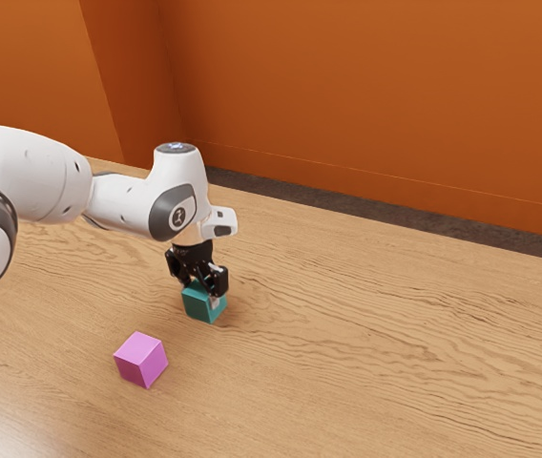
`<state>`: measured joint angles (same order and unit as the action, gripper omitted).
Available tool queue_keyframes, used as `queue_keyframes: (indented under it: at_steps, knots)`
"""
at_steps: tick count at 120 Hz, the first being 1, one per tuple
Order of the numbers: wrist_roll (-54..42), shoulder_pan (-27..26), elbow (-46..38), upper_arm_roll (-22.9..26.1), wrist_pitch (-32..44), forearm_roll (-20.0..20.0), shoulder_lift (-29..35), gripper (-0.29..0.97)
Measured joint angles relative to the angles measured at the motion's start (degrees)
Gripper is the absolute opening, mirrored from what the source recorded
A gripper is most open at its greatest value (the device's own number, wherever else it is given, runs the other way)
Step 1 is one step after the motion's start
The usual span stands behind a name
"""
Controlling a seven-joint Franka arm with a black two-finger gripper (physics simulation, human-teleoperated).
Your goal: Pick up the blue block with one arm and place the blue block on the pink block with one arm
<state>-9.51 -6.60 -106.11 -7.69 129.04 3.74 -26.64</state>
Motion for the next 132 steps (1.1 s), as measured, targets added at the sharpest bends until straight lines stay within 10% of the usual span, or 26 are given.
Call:
queue_keyframes:
  at_steps: [64,114,132]
  knots:
    - [-0.1,0.6,-1.7,0.7,-0.6,0.1,4.7,0.34]
    - [0.6,1.5,-24.0,1.9,-0.2,-0.3,29.9,0.32]
    - [0.7,13.9,-28.8,12.1,0.0,-0.6,34.7,0.32]
